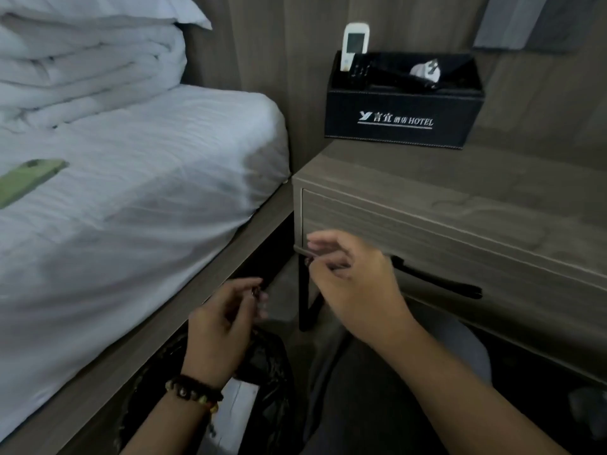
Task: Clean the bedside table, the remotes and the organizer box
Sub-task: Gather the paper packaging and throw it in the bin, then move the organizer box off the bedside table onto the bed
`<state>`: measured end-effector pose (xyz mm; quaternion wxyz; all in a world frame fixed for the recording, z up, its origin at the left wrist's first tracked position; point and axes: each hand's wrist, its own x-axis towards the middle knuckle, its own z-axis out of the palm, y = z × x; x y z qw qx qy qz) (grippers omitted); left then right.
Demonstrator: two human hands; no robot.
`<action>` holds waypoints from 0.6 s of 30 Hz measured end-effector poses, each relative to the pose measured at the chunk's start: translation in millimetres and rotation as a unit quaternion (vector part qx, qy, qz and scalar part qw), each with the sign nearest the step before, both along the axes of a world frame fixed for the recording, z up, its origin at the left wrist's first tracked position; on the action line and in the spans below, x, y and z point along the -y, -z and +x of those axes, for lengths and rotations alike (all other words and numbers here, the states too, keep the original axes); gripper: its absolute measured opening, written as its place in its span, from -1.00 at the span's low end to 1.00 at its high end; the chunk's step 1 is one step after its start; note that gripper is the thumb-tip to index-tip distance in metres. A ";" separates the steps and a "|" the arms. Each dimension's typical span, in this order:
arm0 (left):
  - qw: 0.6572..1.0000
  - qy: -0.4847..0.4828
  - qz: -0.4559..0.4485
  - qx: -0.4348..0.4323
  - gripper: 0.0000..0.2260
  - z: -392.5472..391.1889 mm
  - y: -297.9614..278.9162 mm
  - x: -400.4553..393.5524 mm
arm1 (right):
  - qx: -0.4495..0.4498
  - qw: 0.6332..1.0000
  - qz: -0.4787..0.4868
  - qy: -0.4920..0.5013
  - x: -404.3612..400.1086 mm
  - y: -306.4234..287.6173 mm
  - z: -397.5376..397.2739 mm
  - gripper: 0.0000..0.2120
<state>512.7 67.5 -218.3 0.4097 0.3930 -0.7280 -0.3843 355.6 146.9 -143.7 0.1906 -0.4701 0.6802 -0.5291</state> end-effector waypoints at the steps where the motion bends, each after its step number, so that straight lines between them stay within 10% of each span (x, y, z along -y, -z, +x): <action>1: 0.999 -0.004 -0.025 -0.042 -0.76 -12.9 -22.9 -3.1 | 0.007 1.000 -0.023 0.014 -8.0 -10.5 -8.3 -0.73; 8: 0.949 0.016 -0.022 -0.315 -0.84 -131.0 -123.3 -24.6 | 0.027 0.990 -0.110 0.087 -61.2 -78.0 -70.5 -0.69; 18: 0.930 0.009 0.001 -0.367 -0.84 -228.2 -158.1 26.7 | -0.196 0.967 0.016 0.163 -50.4 -104.3 -160.3 -0.78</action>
